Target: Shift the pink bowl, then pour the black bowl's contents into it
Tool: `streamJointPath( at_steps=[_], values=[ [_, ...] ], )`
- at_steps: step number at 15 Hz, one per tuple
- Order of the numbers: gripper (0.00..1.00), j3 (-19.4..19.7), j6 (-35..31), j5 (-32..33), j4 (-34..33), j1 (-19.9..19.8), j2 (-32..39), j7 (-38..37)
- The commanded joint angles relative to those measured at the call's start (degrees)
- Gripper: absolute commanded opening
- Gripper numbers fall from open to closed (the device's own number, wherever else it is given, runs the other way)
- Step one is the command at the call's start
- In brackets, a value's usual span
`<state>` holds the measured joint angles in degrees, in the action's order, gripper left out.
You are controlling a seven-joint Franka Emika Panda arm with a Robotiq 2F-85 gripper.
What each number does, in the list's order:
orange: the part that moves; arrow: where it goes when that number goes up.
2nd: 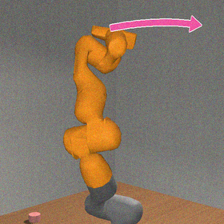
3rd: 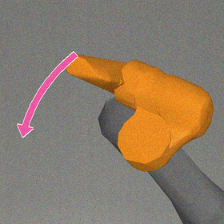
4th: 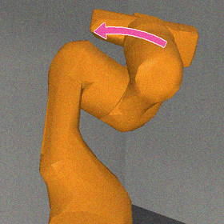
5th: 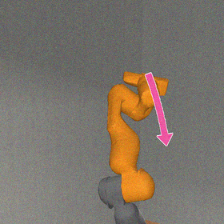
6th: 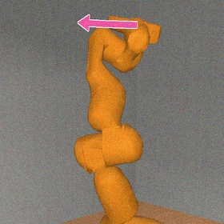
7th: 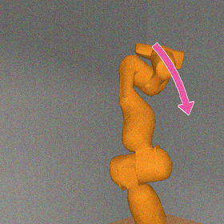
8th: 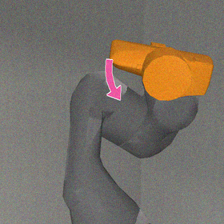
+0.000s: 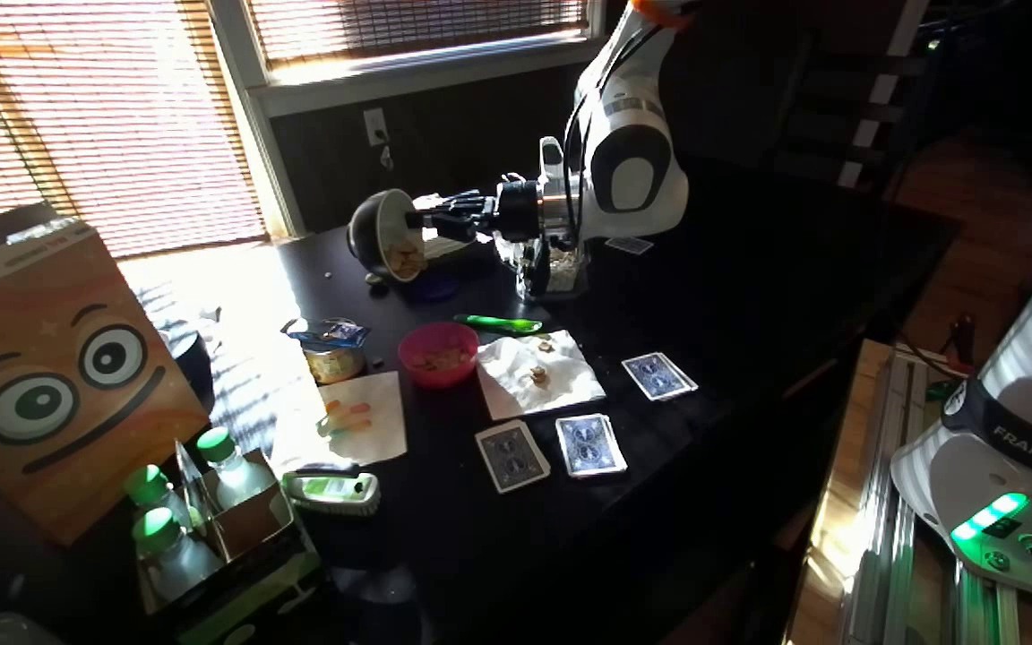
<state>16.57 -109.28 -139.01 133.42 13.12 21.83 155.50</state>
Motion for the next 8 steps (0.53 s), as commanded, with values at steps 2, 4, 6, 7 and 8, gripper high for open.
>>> streamJointPath(
  at_steps=[2,4,6,7,8],
  values=[
    [0.02,1.4,4.2,0.7,0.4,0.9,0.4,1.5],
    [0.02,1.6,5.4,0.7,0.4,0.9,0.5,1.5],
    [0.02,2.1,6.2,0.7,0.5,1.2,0.7,1.5],
    [0.02,2.2,6.7,0.6,0.5,1.3,0.7,1.5],
    [0.02,2.1,7.3,0.5,0.6,1.0,0.8,1.5]
  ],
)
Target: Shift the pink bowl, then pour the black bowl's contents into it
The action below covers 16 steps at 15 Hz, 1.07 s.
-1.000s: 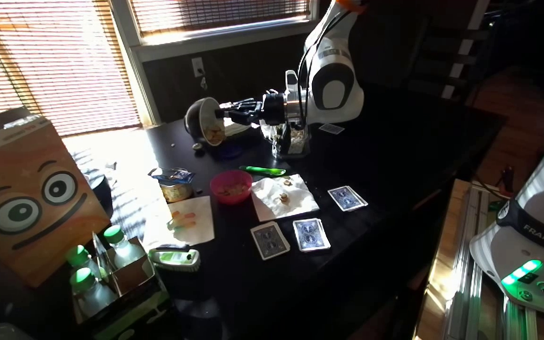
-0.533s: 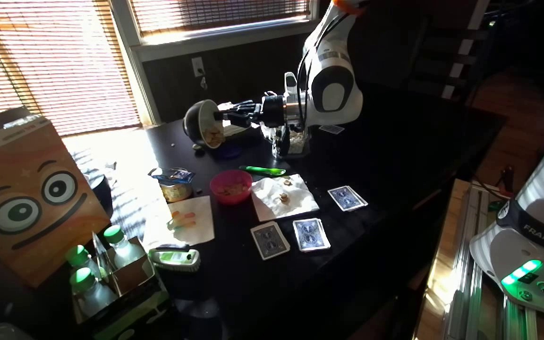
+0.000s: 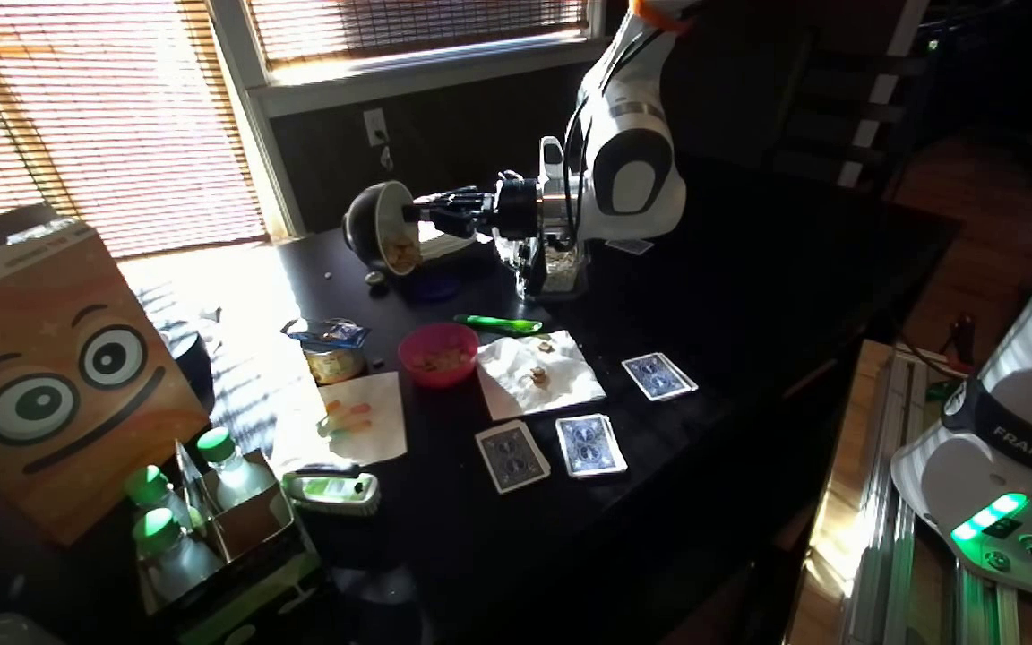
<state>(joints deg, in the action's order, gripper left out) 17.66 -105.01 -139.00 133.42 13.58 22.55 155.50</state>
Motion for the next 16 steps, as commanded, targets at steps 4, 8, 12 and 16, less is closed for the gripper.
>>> streamJointPath(
  at_steps=[4,8,12,16],
  values=[
    [0.02,0.9,4.8,0.4,0.9,0.3,0.4,1.5],
    [0.02,1.5,6.1,0.3,1.2,0.6,0.6,1.6],
    [0.02,2.4,6.7,0.3,1.2,1.4,0.9,1.5],
    [0.02,2.9,6.5,0.3,1.2,1.8,0.9,1.6]
  ],
)
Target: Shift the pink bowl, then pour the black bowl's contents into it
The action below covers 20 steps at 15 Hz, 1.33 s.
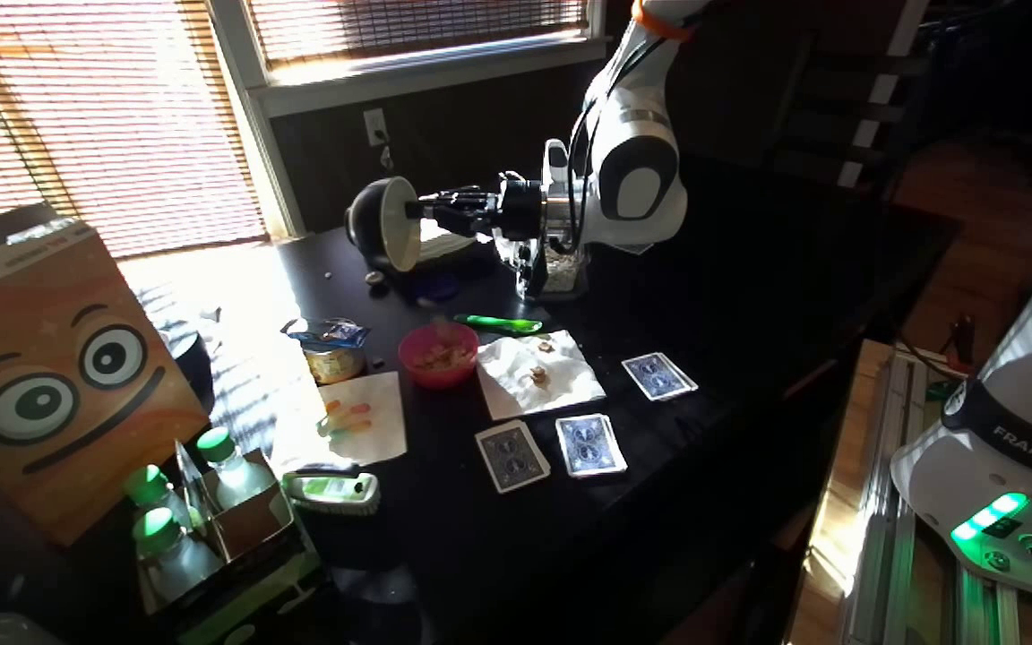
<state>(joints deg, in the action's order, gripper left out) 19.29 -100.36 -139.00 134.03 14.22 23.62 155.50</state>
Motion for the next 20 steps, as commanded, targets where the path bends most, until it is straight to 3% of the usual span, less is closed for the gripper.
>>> streamJointPath(
  at_steps=[1,8,14,15,20],
  values=[
    [0.02,1.3,1.8,0.3,0.5,1.3,-0.1,1.6],
    [0.02,0.9,1.1,0.5,0.8,1.3,-0.8,1.6],
    [0.02,1.1,-6.9,2.2,1.5,2.4,-4.4,0.6],
    [0.02,-4.0,-10.8,3.8,1.2,-2.5,-5.8,1.7],
    [0.02,-8.5,-24.7,7.3,1.2,-4.8,-10.8,-0.9]
  ],
)
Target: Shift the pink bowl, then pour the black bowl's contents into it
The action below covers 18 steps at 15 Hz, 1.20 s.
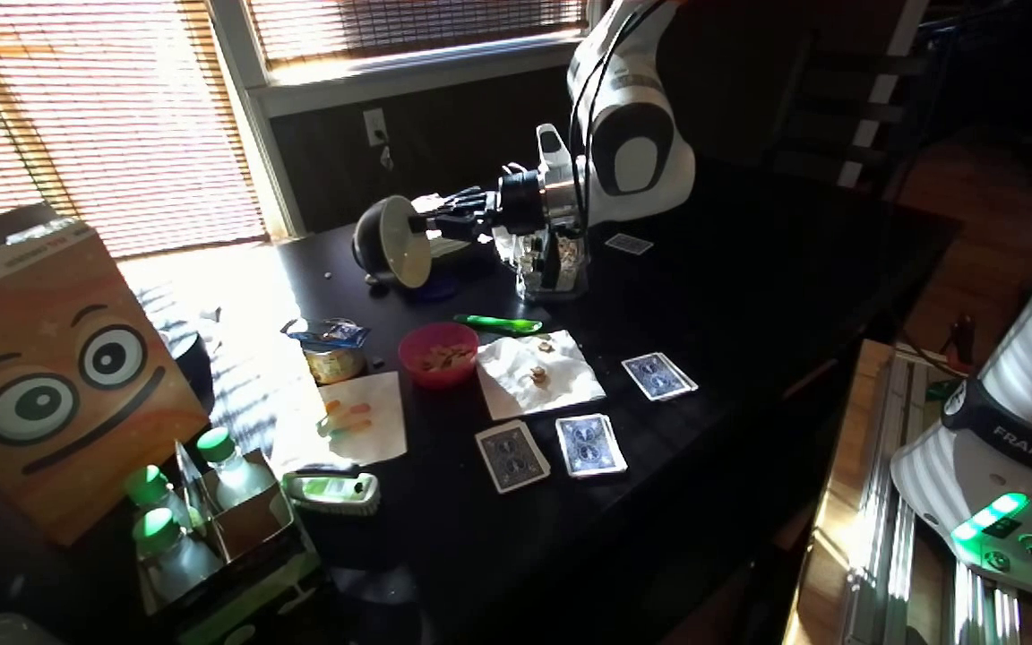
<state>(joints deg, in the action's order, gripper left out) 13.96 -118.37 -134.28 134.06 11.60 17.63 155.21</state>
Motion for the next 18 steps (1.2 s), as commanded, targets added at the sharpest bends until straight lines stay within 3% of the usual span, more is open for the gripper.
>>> streamJointPath(
  at_steps=[1,6,12,18],
  values=[
    [0.02,-4.0,-9.5,3.1,1.0,-2.6,-5.6,-1.2],
    [0.02,-7.4,-23.4,6.1,0.1,-3.5,-8.0,-4.3],
    [0.02,-9.8,-34.5,12.1,-0.5,-4.0,-9.7,-11.5],
    [0.02,-10.0,-41.7,24.8,-0.1,-3.4,-10.0,-23.6]
  ],
)
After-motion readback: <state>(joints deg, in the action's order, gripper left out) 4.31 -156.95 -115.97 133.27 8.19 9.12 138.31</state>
